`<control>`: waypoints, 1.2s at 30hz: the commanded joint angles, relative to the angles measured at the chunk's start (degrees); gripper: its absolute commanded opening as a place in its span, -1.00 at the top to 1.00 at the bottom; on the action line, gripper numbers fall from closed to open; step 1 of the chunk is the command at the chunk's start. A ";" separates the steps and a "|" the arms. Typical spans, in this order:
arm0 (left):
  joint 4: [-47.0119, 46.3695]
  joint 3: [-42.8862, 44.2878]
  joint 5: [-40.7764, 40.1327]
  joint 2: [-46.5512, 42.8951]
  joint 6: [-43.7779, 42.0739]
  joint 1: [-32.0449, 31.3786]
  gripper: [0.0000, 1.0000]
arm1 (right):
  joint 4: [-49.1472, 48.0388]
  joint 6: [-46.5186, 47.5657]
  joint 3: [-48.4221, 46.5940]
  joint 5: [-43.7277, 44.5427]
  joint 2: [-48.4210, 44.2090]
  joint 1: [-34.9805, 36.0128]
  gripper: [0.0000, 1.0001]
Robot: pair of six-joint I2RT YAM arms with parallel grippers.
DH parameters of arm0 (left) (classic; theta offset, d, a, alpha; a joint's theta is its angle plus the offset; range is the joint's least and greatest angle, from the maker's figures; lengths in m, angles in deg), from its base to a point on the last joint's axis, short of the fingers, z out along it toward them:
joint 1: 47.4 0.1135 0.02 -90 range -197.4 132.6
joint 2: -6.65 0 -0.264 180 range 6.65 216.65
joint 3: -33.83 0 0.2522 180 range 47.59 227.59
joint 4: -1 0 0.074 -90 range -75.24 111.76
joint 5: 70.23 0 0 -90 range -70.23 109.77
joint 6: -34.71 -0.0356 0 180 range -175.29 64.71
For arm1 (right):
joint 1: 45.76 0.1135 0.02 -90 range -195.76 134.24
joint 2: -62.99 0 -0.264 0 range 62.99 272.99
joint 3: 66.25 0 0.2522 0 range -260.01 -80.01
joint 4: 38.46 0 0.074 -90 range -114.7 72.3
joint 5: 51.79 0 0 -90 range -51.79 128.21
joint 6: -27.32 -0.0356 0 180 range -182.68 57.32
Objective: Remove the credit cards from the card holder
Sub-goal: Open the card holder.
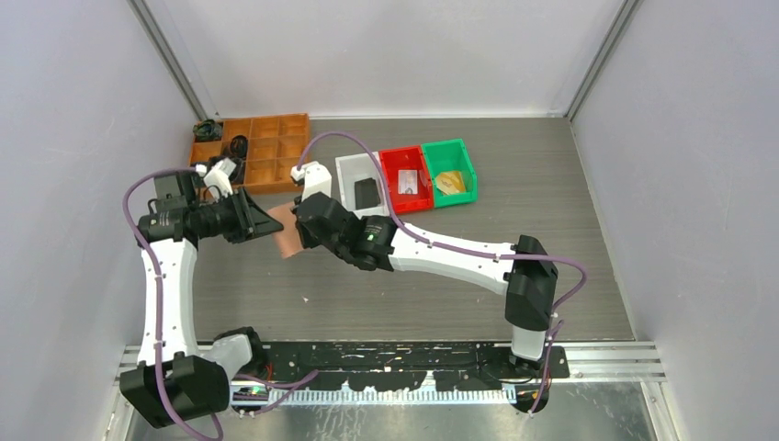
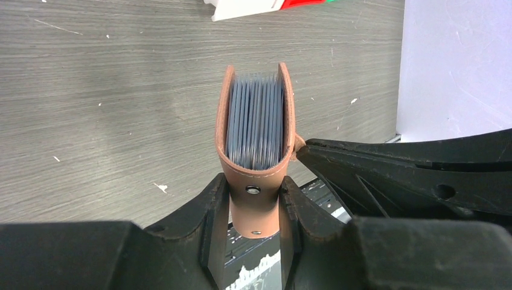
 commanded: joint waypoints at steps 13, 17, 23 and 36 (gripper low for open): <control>-9.61 0.24 1.24 -5.31 4.83 0.26 1.00 | 2.51 0.27 0.54 3.39 -5.69 -0.50 0.17; -9.57 0.56 2.78 -5.09 4.76 0.27 1.00 | 3.04 0.42 0.01 1.53 -7.59 -0.53 -0.37; -10.42 1.26 6.05 -5.27 6.36 0.29 1.00 | 2.87 -3.57 1.96 -6.14 -11.50 -0.87 -0.86; -15.54 3.86 14.74 -6.50 15.26 0.26 1.00 | -8.24 -15.40 10.34 -18.79 -15.42 -4.42 -0.99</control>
